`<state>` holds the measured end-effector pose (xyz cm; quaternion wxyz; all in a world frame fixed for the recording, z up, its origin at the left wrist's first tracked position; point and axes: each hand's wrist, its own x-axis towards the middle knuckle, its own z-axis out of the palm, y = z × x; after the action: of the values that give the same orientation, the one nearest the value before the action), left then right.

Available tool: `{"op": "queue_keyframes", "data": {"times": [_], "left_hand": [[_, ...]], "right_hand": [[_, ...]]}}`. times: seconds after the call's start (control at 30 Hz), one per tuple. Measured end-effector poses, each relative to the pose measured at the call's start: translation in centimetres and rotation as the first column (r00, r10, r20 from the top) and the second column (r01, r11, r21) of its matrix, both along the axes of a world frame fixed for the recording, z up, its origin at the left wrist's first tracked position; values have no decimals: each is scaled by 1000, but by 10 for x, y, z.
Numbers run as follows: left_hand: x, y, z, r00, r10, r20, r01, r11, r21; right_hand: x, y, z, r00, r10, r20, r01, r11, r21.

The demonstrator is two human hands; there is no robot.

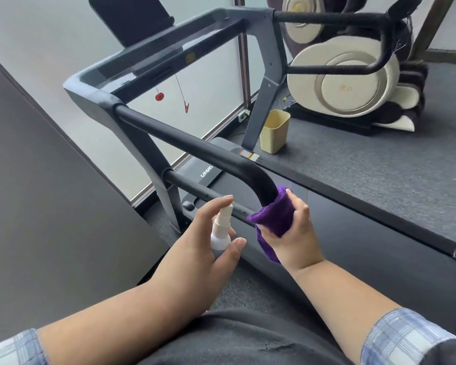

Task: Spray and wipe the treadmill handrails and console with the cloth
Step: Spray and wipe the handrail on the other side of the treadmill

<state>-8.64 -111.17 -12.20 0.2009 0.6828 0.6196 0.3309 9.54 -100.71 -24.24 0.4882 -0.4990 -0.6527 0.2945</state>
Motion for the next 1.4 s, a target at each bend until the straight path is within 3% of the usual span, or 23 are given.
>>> {"op": "queue_keyframes", "data": {"times": [0.13,0.3,0.4,0.5,0.57,0.67,0.77,0.97,1.4], "left_hand": [[-5,1,-1,1000,-14,19,14,1000,4],[-12,4,-3,998,-29,55,28,999,14],[-18,6,-4,997,-32,71,30,999,27],[-29,9,-3,996,-32,83,28,998,47],[-42,13,-2,995,-28,99,23,999,47],[-62,22,-2,990,-26,137,21,999,40],[-83,32,-1,988,-26,153,19,999,45],[-142,53,0,978,-24,205,16,999,40],[-277,75,-13,969,14,248,-26,999,46]], "right_hand": [[18,-8,3,998,29,49,-24,995,-96],[4,0,69,995,-69,-67,72,996,53],[-23,20,113,989,11,148,-19,998,54],[-45,31,133,880,5,474,-12,1000,11],[-56,34,142,814,-48,579,27,999,44],[-80,46,152,639,-116,761,1,989,151],[-114,65,163,495,-106,863,-20,991,133],[-183,98,168,419,-69,905,-9,997,80],[-328,164,164,398,-166,902,-34,980,195]]}}
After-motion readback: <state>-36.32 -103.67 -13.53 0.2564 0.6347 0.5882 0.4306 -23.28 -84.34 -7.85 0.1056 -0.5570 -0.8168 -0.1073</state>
